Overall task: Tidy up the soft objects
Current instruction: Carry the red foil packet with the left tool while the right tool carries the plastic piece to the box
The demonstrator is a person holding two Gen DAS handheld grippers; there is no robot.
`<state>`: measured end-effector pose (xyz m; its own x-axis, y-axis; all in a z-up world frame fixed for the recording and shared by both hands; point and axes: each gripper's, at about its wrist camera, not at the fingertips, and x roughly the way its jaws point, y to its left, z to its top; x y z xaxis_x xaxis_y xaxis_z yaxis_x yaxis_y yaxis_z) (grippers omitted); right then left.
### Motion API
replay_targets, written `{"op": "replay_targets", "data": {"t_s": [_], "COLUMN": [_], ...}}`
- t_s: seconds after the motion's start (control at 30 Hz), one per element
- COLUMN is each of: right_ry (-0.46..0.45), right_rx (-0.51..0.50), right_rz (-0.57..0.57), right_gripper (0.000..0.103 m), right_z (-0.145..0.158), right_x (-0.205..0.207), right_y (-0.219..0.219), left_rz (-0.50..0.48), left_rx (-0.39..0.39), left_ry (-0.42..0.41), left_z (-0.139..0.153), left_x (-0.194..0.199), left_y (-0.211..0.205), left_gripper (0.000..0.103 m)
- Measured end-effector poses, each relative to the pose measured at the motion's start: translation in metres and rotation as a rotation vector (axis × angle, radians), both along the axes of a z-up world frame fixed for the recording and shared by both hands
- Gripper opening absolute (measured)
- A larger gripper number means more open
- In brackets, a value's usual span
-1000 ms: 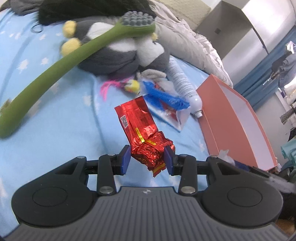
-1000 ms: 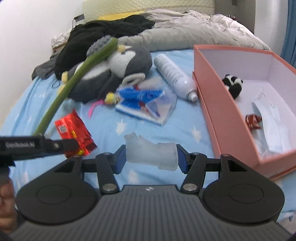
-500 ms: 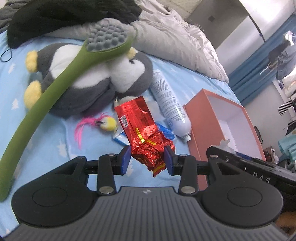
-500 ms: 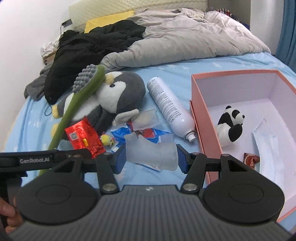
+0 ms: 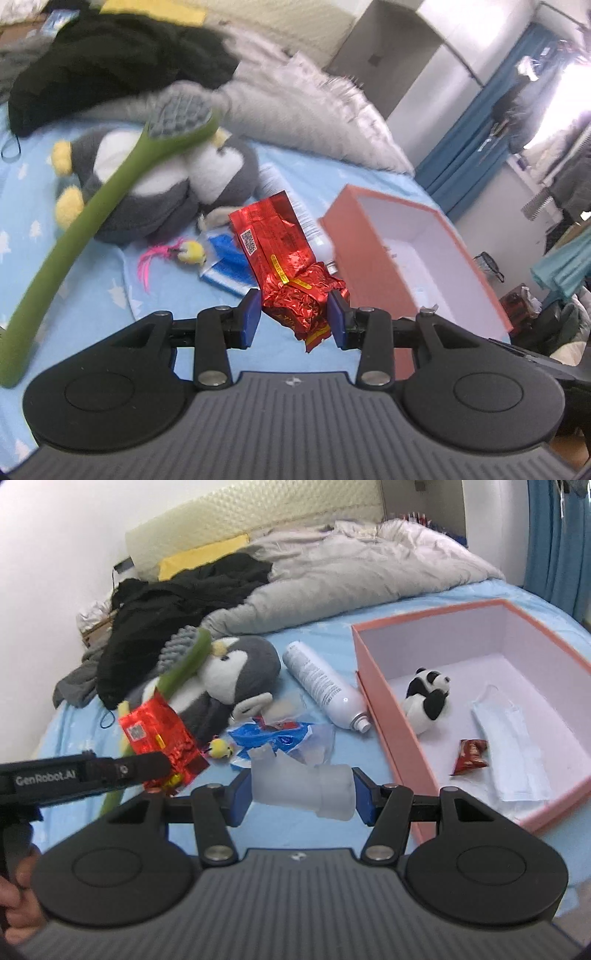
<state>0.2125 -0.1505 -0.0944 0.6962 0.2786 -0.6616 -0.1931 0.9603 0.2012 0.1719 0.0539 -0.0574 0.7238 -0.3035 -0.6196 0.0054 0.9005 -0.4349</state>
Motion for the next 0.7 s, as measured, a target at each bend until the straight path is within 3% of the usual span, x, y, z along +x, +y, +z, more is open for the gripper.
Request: {"op": "replay_targets", "data": {"t_s": [0.37, 0.7], "right_ry": [-0.132, -0.232], "right_rx": [-0.024, -0.025], "right_rz": [-0.023, -0.069], "right_gripper": [0.059, 0.059], "right_z": [0.061, 0.107], "right_x": [-0.048, -0.032], "right_y": [-0.028, -0.068], "left_rz": [-0.058, -0.181], "left_rx": [-0.014, 0.012], "left_ry": [-0.081, -0.148], "left_z": [0.048, 0.099], "left_x": [-0.039, -0.008], "left_y": [-0.032, -0.097], "left_gripper": [0.045, 0.045]}}
